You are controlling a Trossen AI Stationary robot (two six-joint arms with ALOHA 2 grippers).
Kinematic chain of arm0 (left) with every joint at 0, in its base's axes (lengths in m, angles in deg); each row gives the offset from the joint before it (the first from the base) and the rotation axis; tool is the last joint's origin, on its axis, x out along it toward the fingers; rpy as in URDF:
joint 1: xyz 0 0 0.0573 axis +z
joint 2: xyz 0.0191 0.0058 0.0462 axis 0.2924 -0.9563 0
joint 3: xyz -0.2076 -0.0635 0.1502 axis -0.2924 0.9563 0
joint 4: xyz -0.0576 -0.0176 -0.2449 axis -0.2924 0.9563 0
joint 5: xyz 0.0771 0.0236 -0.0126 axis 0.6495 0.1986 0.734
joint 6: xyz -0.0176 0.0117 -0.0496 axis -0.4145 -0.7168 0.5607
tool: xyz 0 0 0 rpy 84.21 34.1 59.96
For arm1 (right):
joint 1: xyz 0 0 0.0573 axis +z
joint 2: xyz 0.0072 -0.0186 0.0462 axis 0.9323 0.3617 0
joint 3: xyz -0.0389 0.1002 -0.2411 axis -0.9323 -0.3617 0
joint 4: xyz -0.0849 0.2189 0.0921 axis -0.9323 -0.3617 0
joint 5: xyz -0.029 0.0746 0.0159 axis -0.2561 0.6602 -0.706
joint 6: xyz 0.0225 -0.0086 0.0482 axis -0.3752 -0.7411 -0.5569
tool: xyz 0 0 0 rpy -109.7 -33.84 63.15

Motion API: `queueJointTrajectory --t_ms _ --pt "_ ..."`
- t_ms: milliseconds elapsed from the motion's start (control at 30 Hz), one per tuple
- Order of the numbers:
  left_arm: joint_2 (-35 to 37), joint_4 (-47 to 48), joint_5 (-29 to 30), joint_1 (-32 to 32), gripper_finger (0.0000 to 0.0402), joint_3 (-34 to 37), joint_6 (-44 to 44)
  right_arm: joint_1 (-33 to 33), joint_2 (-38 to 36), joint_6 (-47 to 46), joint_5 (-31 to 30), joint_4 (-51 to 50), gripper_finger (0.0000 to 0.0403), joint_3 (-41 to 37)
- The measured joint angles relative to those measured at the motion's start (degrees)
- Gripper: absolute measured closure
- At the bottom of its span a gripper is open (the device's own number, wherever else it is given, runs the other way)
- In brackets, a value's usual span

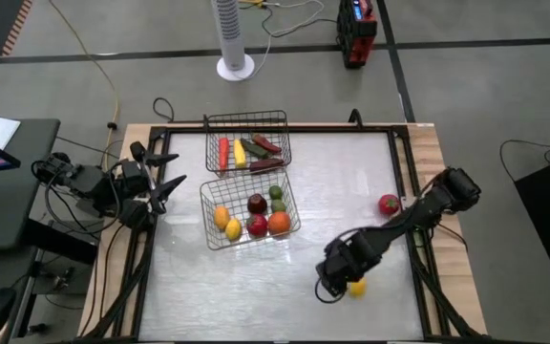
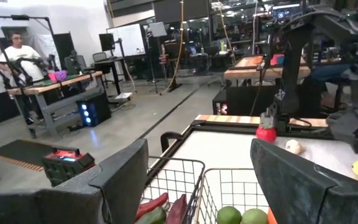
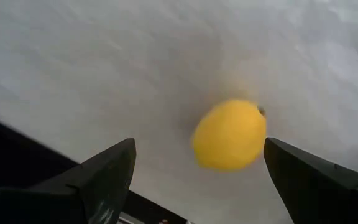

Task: Sort produce into baskets
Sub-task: Put the yellow lemon into the brown wire basket

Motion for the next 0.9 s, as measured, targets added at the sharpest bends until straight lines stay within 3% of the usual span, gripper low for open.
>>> queueJointTrajectory --t_ms 167,367,900 --pt "0.0 -0.2 0.03 -0.01 0.0129 0.0 -0.03 3.92 0.01 -11.65 -0.04 -0.3 0.0024 0.0" --pt "0.01 -0.2 0.03 0.01 0.0129 0.0 -0.14 7.0 1.09 -18.94 -0.68 -0.64 0.0024 0.0" --pt "0.0 -0.2 0.03 0.01 0.0129 0.0 -0.51 6.2 7.73 -12.22 1.79 -2.68 0.0024 -0.24"
